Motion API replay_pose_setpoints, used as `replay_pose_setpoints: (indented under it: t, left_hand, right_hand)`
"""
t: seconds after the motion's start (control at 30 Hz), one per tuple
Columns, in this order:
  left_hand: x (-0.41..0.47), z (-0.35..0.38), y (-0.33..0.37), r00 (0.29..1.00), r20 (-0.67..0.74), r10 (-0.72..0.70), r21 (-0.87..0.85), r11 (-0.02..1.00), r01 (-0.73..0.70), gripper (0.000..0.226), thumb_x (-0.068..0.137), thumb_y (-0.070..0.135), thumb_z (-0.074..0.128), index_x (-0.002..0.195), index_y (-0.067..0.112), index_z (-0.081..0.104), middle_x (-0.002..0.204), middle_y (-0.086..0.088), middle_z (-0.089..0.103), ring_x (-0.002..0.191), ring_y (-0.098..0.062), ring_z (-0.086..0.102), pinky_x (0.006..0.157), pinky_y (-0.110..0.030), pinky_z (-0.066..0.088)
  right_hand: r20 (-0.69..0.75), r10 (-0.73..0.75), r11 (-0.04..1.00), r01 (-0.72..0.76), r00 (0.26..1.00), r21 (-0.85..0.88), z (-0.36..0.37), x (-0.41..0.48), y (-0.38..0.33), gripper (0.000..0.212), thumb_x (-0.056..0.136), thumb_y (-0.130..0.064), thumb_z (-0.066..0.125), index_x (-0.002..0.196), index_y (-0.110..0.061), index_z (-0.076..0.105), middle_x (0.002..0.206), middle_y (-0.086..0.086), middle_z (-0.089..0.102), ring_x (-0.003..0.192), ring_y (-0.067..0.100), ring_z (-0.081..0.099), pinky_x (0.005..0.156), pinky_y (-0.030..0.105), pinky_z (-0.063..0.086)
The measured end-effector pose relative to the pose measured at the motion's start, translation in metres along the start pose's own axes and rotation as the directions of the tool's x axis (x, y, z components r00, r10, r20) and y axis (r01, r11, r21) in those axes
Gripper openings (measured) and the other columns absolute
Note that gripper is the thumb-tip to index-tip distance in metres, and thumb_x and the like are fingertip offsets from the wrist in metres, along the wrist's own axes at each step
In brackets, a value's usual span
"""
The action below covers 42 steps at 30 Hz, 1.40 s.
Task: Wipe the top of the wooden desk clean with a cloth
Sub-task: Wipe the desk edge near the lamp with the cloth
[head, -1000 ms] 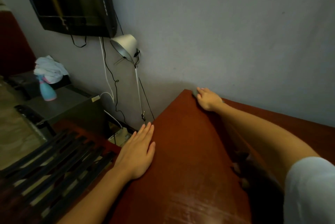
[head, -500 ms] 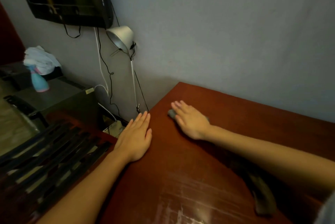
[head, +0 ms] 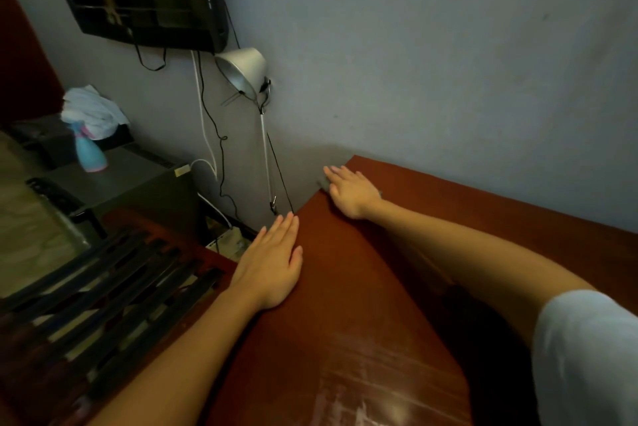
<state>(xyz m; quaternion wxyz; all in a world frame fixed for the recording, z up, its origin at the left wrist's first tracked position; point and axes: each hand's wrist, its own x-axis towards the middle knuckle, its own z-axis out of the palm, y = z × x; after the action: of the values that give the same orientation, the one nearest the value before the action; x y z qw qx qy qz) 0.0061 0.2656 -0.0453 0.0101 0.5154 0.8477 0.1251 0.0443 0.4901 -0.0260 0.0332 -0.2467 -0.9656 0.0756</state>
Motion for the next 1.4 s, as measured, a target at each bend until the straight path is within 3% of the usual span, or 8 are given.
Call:
replay_pose_setpoints:
  t: [0.17, 0.33, 0.5, 0.67, 0.8, 0.93, 1.07, 1.4]
  left_hand:
    - [0.000, 0.001, 0.000, 1.000, 0.006, -0.011, 0.007, 1.000, 0.011, 0.057, 0.104, 0.038, 0.019, 0.154, 0.018, 0.000, 0.161, 0.004, -0.005, 0.147, -0.008, -0.004, 0.118, -0.028, -0.002]
    - [-0.001, 0.002, 0.002, 1.000, -0.005, -0.016, -0.009, 1.000, 0.016, 0.057, 0.104, 0.037, 0.020, 0.154, 0.016, 0.001, 0.161, 0.001, -0.004, 0.147, -0.010, -0.004, 0.119, -0.029, -0.001]
    - [-0.001, 0.001, 0.005, 0.996, -0.067, -0.064, -0.086, 0.995, 0.058, 0.062, 0.103, 0.036, 0.027, 0.154, 0.013, 0.002, 0.161, -0.003, -0.003, 0.148, -0.013, -0.003, 0.119, -0.028, 0.000]
    - [-0.016, -0.001, 0.006, 0.960, -0.194, -0.201, -0.070, 0.979, 0.191, 0.061, 0.101, 0.026, 0.032, 0.153, 0.006, 0.008, 0.161, -0.009, 0.005, 0.148, -0.018, 0.003, 0.120, -0.029, 0.003]
    - [-0.041, -0.010, -0.004, 0.977, -0.143, -0.158, 0.004, 0.987, 0.160, 0.058, 0.103, 0.029, 0.026, 0.153, 0.008, 0.008, 0.161, -0.008, 0.005, 0.148, -0.017, 0.003, 0.120, -0.029, 0.002]
    - [-0.090, -0.030, -0.053, 0.998, -0.045, -0.045, 0.095, 0.994, 0.049, 0.058, 0.103, 0.041, 0.022, 0.154, 0.018, 0.005, 0.161, 0.000, -0.002, 0.148, -0.013, -0.004, 0.115, -0.025, -0.005]
    - [-0.137, -0.040, -0.096, 0.978, 0.110, -0.174, -0.026, 0.984, 0.178, 0.059, 0.102, 0.046, 0.020, 0.153, 0.021, 0.006, 0.161, 0.001, -0.001, 0.147, -0.011, -0.004, 0.116, -0.025, -0.004]
    - [-0.156, -0.035, -0.076, 0.984, 0.055, -0.167, -0.069, 0.983, 0.171, 0.050, 0.105, 0.032, 0.017, 0.153, 0.017, 0.011, 0.160, -0.001, 0.011, 0.148, -0.013, 0.007, 0.118, -0.026, 0.004]
  right_hand:
    - [-0.039, 0.147, 0.989, -0.147, 0.988, -0.018, -0.010, -0.036, 0.053, 0.052, 0.103, -0.030, 0.017, 0.153, -0.019, 0.009, 0.161, 0.000, 0.007, 0.148, 0.016, 0.005, 0.119, 0.036, 0.006]
    - [-0.025, 0.168, 0.983, -0.170, 0.985, -0.077, -0.009, -0.105, 0.050, 0.053, 0.103, -0.032, 0.017, 0.153, -0.017, 0.005, 0.161, 0.001, 0.004, 0.148, 0.016, 0.003, 0.120, 0.035, 0.007]
    - [-0.028, 0.055, 0.995, -0.057, 0.998, -0.087, 0.000, -0.162, -0.021, 0.055, 0.103, -0.031, 0.021, 0.153, -0.018, 0.002, 0.161, 0.000, -0.001, 0.148, 0.016, -0.002, 0.119, 0.033, 0.005]
    - [-0.038, -0.082, 0.996, 0.081, 0.996, -0.046, 0.018, -0.140, -0.090, 0.054, 0.102, -0.030, 0.022, 0.153, -0.020, 0.007, 0.161, -0.002, 0.003, 0.148, 0.015, 0.000, 0.118, 0.033, 0.006]
    - [0.001, -0.097, 0.995, 0.097, 0.995, 0.001, 0.015, -0.088, -0.091, 0.052, 0.103, -0.028, 0.022, 0.153, -0.019, 0.010, 0.160, 0.000, 0.007, 0.148, 0.017, 0.003, 0.118, 0.036, 0.008]
    - [0.017, 0.030, 1.000, -0.030, 0.999, 0.007, 0.002, -0.068, -0.048, 0.051, 0.104, -0.031, 0.019, 0.153, -0.019, 0.010, 0.161, 0.002, 0.007, 0.148, 0.019, 0.005, 0.119, 0.034, 0.009]
    - [-0.015, 0.148, 0.989, -0.148, 0.989, -0.008, -0.004, -0.091, -0.015, 0.053, 0.103, -0.037, 0.015, 0.153, -0.020, 0.009, 0.160, 0.002, 0.007, 0.148, 0.019, 0.006, 0.119, 0.034, 0.009]
    - [-0.003, 0.028, 0.997, -0.029, 1.000, -0.067, 0.006, -0.198, -0.059, 0.053, 0.104, -0.035, 0.019, 0.153, -0.021, 0.004, 0.161, -0.001, 0.002, 0.148, 0.017, 0.002, 0.120, 0.035, 0.009]
